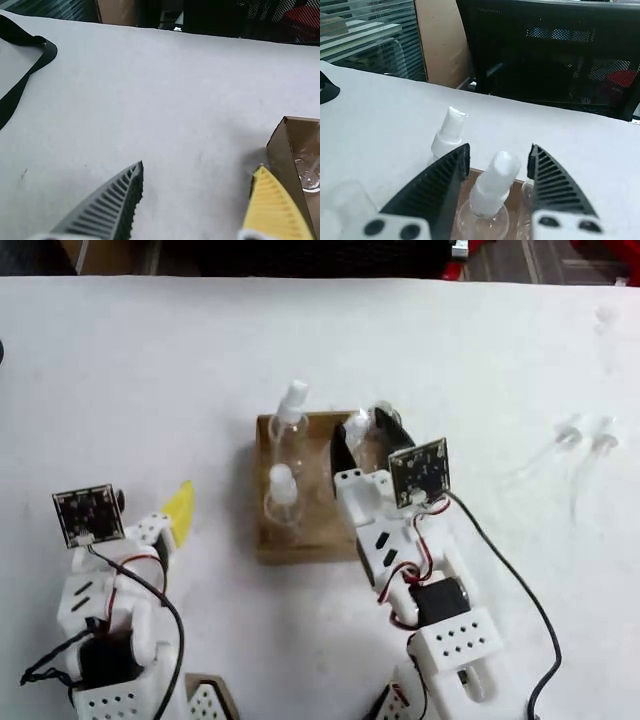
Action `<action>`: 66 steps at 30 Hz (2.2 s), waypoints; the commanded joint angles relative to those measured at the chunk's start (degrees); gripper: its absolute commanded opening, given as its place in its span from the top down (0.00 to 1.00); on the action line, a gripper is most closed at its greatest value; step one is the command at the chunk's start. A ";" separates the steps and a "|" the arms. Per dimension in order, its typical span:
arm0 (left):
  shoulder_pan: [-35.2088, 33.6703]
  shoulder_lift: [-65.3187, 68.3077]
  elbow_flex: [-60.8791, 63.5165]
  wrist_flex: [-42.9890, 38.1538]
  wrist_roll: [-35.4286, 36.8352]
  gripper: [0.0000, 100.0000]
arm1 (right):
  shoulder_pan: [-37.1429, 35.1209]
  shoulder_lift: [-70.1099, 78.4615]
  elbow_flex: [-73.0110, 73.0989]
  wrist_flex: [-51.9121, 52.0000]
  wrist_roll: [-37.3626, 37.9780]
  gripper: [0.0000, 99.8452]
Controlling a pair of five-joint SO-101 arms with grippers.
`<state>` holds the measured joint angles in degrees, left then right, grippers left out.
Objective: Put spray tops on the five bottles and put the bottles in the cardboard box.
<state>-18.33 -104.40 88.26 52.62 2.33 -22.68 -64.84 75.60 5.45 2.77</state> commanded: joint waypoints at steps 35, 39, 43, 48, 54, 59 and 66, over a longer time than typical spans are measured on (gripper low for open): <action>0.66 -0.57 0.26 -1.58 -0.53 0.68 | 44.18 66.33 -99.96 63.69 -5.98 0.86; 0.66 -0.57 0.26 -1.58 -0.53 0.68 | 44.70 79.78 -112.35 67.38 -5.98 0.86; 0.66 -0.57 0.26 -1.58 -0.53 0.68 | 45.58 92.97 -124.92 70.11 -5.98 0.86; 0.66 -0.57 0.35 -1.58 -0.53 0.68 | 49.01 108.35 -139.34 70.73 -5.98 0.85; 0.66 -0.57 1.41 -2.81 -0.88 0.68 | 52.44 124.62 -154.64 70.46 -5.98 0.85; 0.75 -0.57 2.20 -3.78 -2.11 0.68 | 53.14 134.64 -164.48 70.46 -5.98 0.85; 0.75 -0.57 2.20 -3.78 -2.11 0.68 | 52.79 142.81 -168.18 63.78 -6.51 0.85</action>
<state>-18.33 -104.48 90.90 50.51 0.84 29.80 76.53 -89.49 74.55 -3.03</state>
